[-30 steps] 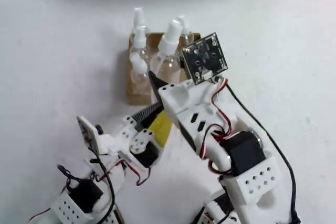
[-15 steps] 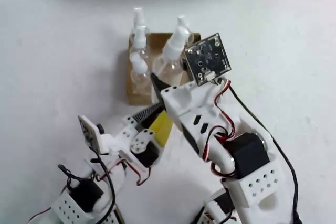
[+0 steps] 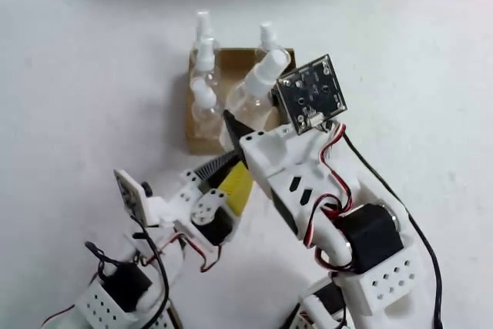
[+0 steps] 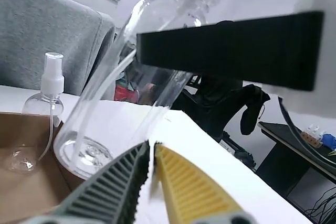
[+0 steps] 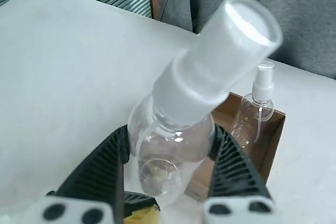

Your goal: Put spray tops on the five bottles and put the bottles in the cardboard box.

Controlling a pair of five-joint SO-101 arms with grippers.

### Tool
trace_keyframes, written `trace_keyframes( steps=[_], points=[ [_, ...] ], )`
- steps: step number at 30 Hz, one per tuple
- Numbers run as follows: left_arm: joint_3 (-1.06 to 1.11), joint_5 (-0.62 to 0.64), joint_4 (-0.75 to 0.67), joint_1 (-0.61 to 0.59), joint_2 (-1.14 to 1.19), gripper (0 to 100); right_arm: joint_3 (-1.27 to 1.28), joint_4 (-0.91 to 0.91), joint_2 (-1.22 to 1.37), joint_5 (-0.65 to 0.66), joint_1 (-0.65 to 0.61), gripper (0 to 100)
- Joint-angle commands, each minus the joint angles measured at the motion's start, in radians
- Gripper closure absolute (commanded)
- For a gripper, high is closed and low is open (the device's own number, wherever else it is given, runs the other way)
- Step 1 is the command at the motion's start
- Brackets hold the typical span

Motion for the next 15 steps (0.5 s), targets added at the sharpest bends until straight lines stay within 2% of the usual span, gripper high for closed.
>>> trace_keyframes(
  steps=[1, 5, 10, 15],
  points=[
    [-0.003, -0.012, 0.028, -0.004, 0.001, 98, -0.031, -0.041, -0.019, 0.002, -0.007, 98.3],
    [-0.003, -0.02, 0.106, -0.004, -0.002, 98, 0.04, -0.18, -0.021, 0.002, 0.01, 98.3],
    [-0.003, -0.189, 0.189, -0.004, -0.002, 98, 0.098, -0.309, -0.021, 0.002, 0.088, 98.4],
    [-0.003, -0.215, 0.226, -0.004, -0.002, 98, 0.155, -0.378, -0.019, 0.003, 0.157, 98.4]
  ],
)
